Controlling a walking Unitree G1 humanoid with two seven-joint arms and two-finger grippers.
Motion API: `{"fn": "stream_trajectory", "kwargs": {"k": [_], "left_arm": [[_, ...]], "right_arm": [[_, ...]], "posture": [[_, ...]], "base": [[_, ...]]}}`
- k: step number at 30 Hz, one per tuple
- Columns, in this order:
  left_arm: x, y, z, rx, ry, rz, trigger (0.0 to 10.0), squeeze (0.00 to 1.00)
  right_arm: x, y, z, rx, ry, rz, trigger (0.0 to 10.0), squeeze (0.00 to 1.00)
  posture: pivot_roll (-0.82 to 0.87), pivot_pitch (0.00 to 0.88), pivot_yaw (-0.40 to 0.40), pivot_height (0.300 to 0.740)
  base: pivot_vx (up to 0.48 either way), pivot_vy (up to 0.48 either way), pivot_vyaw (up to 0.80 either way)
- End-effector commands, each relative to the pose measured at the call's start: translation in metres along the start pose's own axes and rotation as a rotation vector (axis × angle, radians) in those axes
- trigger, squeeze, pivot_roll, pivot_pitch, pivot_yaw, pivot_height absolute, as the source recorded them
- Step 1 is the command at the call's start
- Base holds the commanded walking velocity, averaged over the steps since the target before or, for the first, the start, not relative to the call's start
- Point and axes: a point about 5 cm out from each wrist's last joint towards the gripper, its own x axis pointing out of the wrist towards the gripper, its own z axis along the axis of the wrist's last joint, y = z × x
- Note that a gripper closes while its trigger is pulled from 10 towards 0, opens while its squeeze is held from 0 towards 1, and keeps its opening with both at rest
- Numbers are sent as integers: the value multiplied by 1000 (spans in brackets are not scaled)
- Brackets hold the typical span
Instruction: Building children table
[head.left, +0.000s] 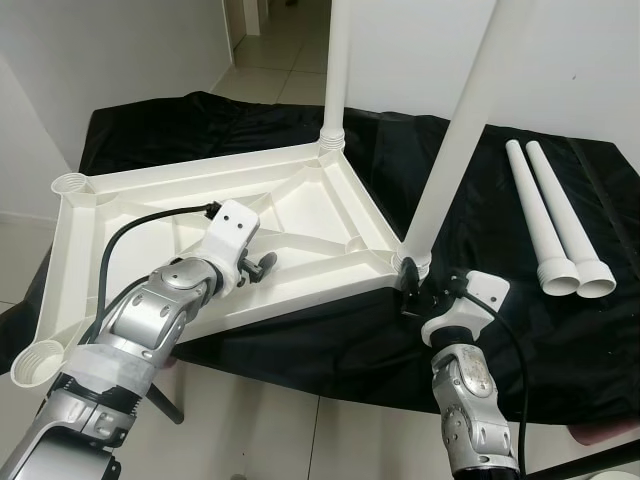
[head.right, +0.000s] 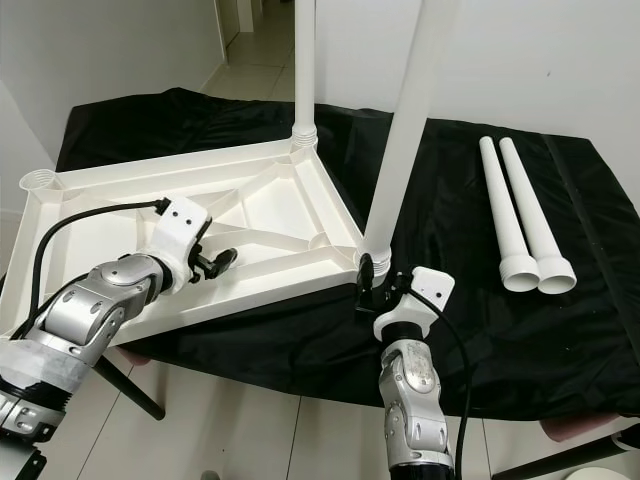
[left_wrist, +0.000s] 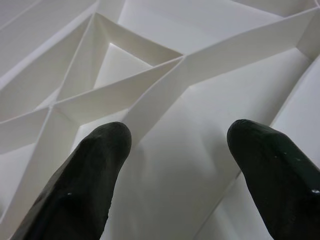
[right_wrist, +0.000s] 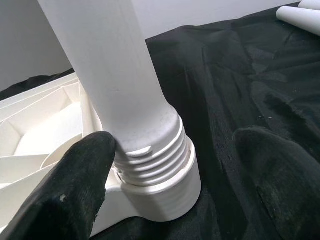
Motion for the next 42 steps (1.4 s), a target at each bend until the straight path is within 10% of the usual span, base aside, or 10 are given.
{"fn": "stream_trajectory", "kwargs": {"k": [1,20,36,42], "left_arm": [[1,0,-1,26,19,-29,10000,0],[-2,-3,6,-28,-35,-150,10000,0],[-43,-93,28,-40,-266,-712,10000,0],[-47,-105,36,-58,-299,-742,10000,0]], "right_arm": [[-3,-1,0,-7,-1,1,10000,0],[-1,-9,7,-88,-7,183,10000,0],[61,-6,22,-265,31,433,10000,0],[74,-1,22,-315,77,537,10000,0]], "posture": [[6,42,15,740],[-5,42,-1,740],[31,52,-52,740],[36,59,-60,740]], "base": [[0,0,0],[0,0,0],[0,0,0],[0,0,0]]}}
